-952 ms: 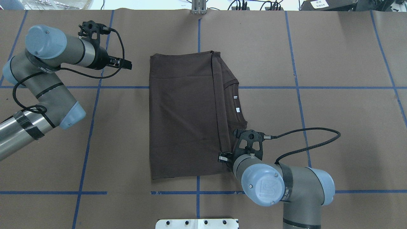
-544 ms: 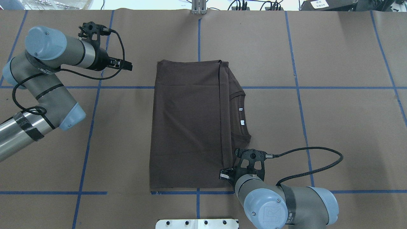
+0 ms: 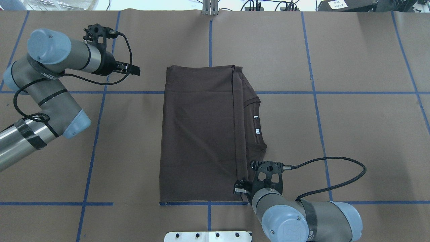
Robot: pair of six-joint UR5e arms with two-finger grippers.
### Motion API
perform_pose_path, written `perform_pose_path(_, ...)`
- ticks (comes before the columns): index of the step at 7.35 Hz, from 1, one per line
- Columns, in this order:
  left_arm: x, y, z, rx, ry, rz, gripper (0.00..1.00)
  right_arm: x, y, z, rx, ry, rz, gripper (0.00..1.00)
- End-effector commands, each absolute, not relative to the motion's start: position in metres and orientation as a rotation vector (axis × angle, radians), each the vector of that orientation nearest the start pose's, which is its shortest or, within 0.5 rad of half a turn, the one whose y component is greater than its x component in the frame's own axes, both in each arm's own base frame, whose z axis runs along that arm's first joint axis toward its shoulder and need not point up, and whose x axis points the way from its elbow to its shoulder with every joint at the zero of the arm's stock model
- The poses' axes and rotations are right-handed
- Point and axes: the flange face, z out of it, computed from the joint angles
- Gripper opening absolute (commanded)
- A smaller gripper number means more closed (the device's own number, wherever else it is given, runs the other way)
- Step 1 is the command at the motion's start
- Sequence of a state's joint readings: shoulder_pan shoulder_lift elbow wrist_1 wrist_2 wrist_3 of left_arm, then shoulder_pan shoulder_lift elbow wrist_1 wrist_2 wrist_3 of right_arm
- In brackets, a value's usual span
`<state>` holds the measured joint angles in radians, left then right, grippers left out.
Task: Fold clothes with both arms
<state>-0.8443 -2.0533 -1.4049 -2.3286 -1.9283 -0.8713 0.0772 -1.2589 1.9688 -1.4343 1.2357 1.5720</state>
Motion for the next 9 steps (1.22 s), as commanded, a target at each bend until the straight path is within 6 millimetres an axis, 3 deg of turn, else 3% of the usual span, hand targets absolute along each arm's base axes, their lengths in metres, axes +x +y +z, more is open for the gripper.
perform_pose_path(1, 0.393, -0.588, 0.376, 0.506, 0.981, 0.062, 1.00, -0.553, -0.195, 0.294, 0.408, -0.815, 0.090, 1.00)
perform_pose_path(3, 0.394, -0.588, 0.377, 0.505, 0.979, 0.063, 1.00, -0.563, -0.164, 0.291, 0.534, -0.789, -0.008, 0.96)
perform_pose_path(4, 0.394, -0.587, 0.377, 0.504, 0.980, 0.064, 1.00, -0.570, -0.147, 0.294, 0.577, -0.772, -0.043, 0.82)
perform_pose_path(6, 0.395, -0.587, 0.380, 0.501, 0.977, 0.063, 1.00, -0.569, -0.149, 0.297, 0.611, -0.750, -0.078, 0.38)
perform_pose_path(7, 0.395, -0.587, 0.380, 0.500, 0.978, 0.064, 1.00, -0.568, -0.151, 0.298, 0.639, -0.734, -0.090, 0.21)
perform_pose_path(9, 0.395, -0.586, 0.382, 0.497, 0.976, 0.065, 1.00, -0.567, -0.152, 0.301, 0.642, -0.727, -0.090, 0.00)
